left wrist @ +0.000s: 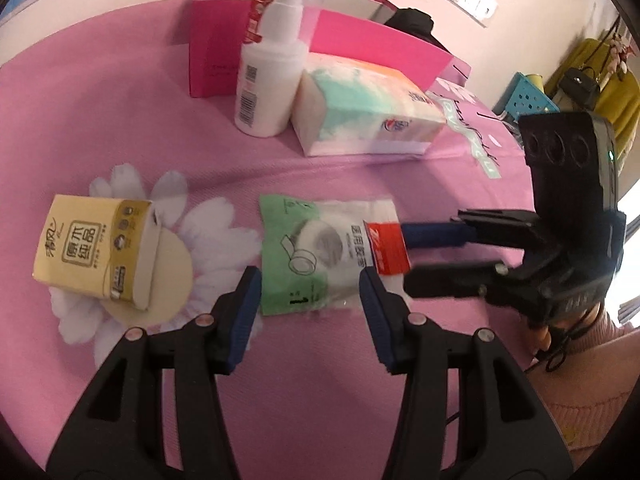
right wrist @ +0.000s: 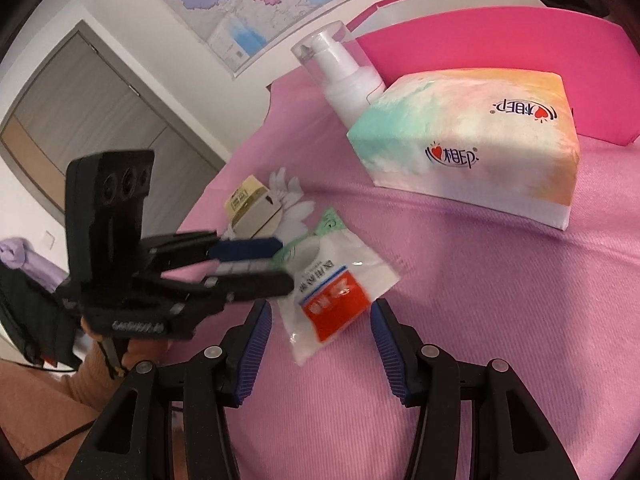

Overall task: Organize soft objects
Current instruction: 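Move the right gripper to the white-green medical tape packet, then close the right gripper on the medical tape packet edge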

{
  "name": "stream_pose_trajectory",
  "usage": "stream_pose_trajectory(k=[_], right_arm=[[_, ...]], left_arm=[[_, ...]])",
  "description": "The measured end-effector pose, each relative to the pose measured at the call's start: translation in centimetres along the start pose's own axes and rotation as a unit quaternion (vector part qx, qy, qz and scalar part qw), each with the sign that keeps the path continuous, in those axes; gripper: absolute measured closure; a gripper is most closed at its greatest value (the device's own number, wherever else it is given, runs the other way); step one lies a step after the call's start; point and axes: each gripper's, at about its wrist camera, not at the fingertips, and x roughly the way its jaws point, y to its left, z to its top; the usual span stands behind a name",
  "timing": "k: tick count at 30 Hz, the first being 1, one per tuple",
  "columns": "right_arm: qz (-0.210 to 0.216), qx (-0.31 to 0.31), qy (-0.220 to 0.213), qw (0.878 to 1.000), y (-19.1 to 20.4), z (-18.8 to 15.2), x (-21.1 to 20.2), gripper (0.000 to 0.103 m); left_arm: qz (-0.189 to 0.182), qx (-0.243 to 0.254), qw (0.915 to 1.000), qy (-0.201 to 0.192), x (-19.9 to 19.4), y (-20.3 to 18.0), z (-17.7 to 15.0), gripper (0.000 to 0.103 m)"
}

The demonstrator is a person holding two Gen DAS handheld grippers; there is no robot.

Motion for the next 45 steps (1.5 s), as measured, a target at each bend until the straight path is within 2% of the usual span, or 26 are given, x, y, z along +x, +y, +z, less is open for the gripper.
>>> stream_pose_trajectory(k=[7, 9, 10, 11, 13, 17, 22, 33, 45], right_arm=[[0.013, 0.022, -0.02, 0.999, -0.9, 0.3, -0.1, 0.05], [0.01, 0.02, -0.021, 1.0, -1.0, 0.5, -0.1, 0.054], [0.003, 0.017, -0.023, 1.0, -0.9, 0.6, -0.2, 0.06], [-0.001, 0.015, -0.023, 1.0, -0.9, 0.6, -0.2, 0.071], [-0.008, 0.015, -0.023, 1.0, -1.1, 0.7, -0.4, 0.081], [-0.014, 0.012, -0.022, 1.0, -1.3, 0.7, -0.6, 0.087], [-0.016, 0.005, -0.028, 0.999, -1.2, 0.6, -1.2, 0.089], [-0.044, -0.018, -0.044, 0.998, -0.9, 0.6, -3.2, 0.09], [-0.051, -0.042, -0.077, 0.995, 0.1, 1.3, -5.8, 0.09]], left_arm=[[-0.019, -0.014, 0.9997, -0.004, -0.2, 0.3, -0.3, 0.051], [-0.022, -0.016, 0.9996, -0.006, -0.2, 0.2, -0.3, 0.051], [-0.029, -0.019, 0.9994, -0.006, -0.2, 0.1, -0.4, 0.051], [-0.034, -0.021, 0.9992, -0.007, -0.1, 0.1, -0.4, 0.051], [-0.034, -0.021, 0.9992, -0.009, 0.0, -0.2, -0.3, 0.051], [-0.032, -0.029, 0.999, -0.012, 0.3, -0.4, 0.0, 0.052], [-0.034, -0.031, 0.9989, -0.01, 0.5, -0.5, 0.2, 0.062], [-0.061, -0.04, 0.9972, -0.016, 0.6, -1.4, 0.4, 0.062], [-0.064, -0.011, 0.9966, -0.051, -1.9, -3.4, 1.8, 0.062]])
